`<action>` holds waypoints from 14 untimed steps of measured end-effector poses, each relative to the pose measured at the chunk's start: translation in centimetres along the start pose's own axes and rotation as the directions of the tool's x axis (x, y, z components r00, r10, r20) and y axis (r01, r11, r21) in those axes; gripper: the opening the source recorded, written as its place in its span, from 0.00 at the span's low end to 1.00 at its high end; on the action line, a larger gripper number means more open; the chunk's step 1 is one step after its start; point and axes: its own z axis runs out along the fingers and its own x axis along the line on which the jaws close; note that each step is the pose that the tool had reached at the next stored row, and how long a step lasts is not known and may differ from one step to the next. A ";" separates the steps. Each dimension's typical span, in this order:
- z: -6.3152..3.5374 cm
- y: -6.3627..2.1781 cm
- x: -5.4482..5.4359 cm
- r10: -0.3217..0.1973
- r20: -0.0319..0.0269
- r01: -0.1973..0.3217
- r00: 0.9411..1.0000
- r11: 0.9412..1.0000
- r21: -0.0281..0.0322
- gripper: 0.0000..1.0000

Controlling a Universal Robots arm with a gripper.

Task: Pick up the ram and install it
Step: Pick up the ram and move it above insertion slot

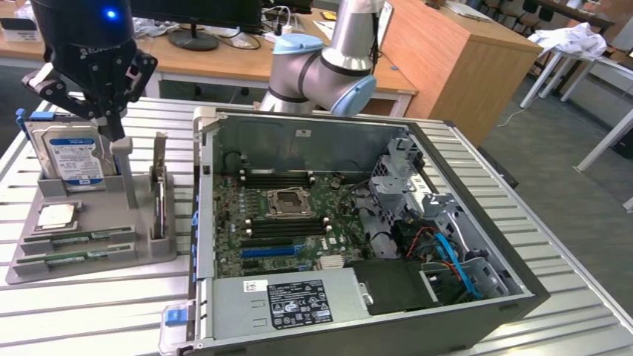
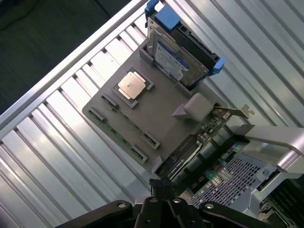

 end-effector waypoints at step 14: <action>0.00 0.00 0.0 -0.068 -0.002 0.068 0.998 0.998 -0.001 0.10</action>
